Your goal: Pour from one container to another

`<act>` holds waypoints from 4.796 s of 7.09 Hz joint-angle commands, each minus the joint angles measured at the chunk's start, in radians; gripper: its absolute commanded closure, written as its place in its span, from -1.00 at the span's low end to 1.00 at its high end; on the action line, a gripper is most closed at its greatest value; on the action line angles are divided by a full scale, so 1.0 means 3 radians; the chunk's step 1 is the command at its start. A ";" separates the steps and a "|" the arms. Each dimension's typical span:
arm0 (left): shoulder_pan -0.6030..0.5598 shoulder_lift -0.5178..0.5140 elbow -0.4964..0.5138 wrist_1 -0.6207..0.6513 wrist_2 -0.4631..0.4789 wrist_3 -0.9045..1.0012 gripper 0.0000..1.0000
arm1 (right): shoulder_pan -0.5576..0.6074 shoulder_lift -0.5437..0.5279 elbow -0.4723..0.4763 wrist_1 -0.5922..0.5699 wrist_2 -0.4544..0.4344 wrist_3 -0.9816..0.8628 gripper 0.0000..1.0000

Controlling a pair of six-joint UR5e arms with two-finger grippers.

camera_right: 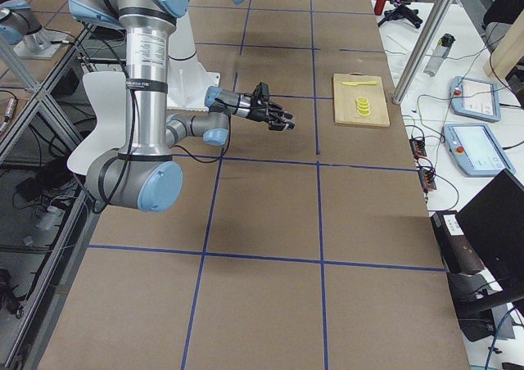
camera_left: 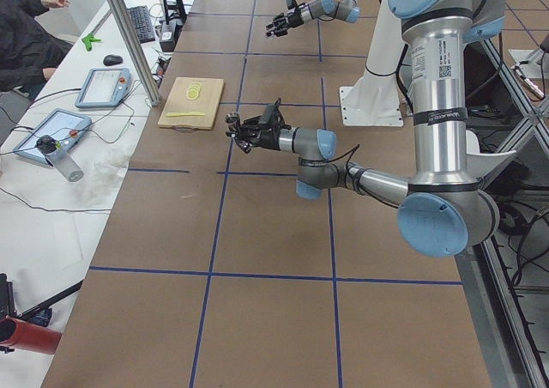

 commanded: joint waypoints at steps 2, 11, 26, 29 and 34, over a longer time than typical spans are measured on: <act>0.0758 0.0079 0.0031 0.0006 0.1410 -0.0037 1.00 | 0.0000 0.0000 0.0001 0.0000 0.0000 0.0000 1.00; 0.1343 -0.0221 0.0838 -0.0005 0.1745 -0.0804 1.00 | 0.0000 -0.0005 0.0001 0.0005 -0.0010 0.0016 1.00; 0.1640 -0.0530 0.1136 0.0006 0.1859 -0.0252 0.88 | 0.0000 -0.0010 -0.0025 0.0005 -0.0020 0.0046 1.00; 0.1640 -0.0530 0.1141 0.0006 0.1757 -0.0242 0.80 | 0.0000 -0.0010 -0.0030 0.0005 -0.0020 0.0046 1.00; 0.1645 -0.0530 0.1172 -0.0025 0.1710 -0.0293 0.66 | 0.0000 -0.0010 -0.0035 0.0005 -0.0020 0.0046 1.00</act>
